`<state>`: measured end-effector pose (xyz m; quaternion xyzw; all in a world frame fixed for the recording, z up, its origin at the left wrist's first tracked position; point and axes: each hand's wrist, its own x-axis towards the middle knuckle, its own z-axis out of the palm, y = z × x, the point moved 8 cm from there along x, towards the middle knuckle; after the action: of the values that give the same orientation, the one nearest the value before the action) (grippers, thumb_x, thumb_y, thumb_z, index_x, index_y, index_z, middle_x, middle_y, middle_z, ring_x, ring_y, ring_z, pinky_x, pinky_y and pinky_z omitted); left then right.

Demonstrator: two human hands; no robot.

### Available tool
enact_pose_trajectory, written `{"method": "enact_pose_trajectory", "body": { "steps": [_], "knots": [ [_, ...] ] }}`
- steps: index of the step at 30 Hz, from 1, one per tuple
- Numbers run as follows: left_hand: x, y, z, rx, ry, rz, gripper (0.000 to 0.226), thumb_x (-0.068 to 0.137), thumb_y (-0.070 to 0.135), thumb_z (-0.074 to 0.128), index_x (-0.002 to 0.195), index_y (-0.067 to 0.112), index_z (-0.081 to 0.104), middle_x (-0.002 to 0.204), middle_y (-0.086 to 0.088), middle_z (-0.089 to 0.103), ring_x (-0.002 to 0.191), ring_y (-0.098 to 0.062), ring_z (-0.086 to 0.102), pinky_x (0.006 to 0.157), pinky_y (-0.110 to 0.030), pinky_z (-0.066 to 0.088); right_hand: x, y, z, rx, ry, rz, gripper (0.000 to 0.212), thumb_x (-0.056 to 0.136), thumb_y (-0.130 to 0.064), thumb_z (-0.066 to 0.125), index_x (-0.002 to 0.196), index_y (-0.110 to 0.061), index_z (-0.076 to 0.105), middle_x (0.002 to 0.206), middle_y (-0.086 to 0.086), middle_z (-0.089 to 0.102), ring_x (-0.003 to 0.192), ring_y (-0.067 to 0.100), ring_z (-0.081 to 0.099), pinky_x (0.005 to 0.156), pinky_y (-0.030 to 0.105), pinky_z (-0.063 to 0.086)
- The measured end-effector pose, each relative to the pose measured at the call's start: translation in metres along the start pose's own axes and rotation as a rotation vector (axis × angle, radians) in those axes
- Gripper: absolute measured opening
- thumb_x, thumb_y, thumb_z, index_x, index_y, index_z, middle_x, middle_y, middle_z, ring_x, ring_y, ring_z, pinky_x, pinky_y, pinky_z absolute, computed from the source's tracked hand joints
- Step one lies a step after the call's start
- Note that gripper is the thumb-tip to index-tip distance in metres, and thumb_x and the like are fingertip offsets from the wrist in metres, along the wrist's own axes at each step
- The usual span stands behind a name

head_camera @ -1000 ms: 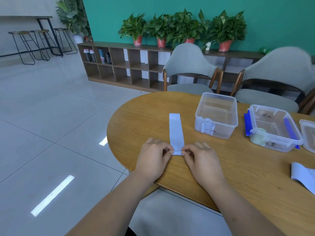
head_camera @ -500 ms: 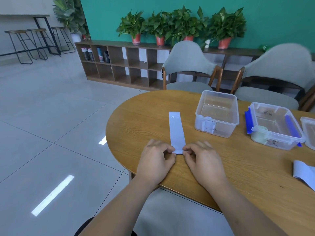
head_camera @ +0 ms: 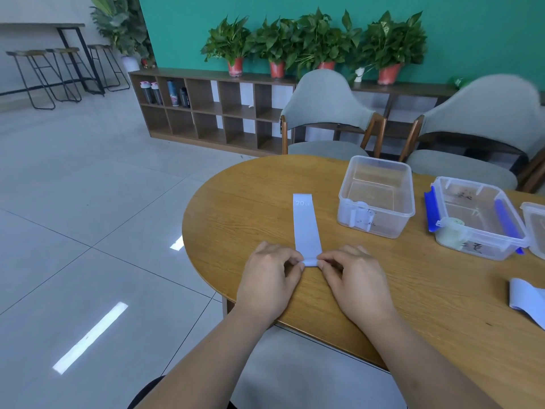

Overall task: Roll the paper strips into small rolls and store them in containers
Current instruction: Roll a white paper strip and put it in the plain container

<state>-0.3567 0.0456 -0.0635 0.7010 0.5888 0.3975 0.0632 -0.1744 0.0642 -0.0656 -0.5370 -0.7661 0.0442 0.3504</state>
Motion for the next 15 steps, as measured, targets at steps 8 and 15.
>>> {"method": "enact_pose_trajectory", "body": {
  "steps": [8, 15],
  "knots": [
    [0.0, 0.0032, 0.0022, 0.027, -0.009, 0.028, 0.009, 0.092, 0.031, 0.074, 0.1, 0.03, 0.079, 0.09, 0.019, 0.068, 0.096, -0.008, 0.053, 0.082, -0.024, 0.048, 0.0, -0.0008, 0.0027, -0.03, 0.003, 0.002, 0.011, 0.091, -0.03, 0.075, 0.101, -0.029, 0.08, 0.087, -0.016, 0.064, 0.091, 0.013, 0.057, 0.072, 0.028, 0.048],
    [-0.0009, 0.0009, 0.0024, 0.022, -0.011, 0.001, 0.016, 0.092, 0.026, 0.075, 0.107, 0.032, 0.075, 0.093, 0.021, 0.069, 0.097, -0.002, 0.052, 0.083, -0.02, 0.046, 0.0007, -0.0003, 0.0001, 0.04, -0.015, 0.019, 0.018, 0.089, -0.026, 0.075, 0.105, -0.034, 0.072, 0.084, -0.02, 0.062, 0.088, 0.006, 0.054, 0.074, 0.028, 0.05]
  ]
}}
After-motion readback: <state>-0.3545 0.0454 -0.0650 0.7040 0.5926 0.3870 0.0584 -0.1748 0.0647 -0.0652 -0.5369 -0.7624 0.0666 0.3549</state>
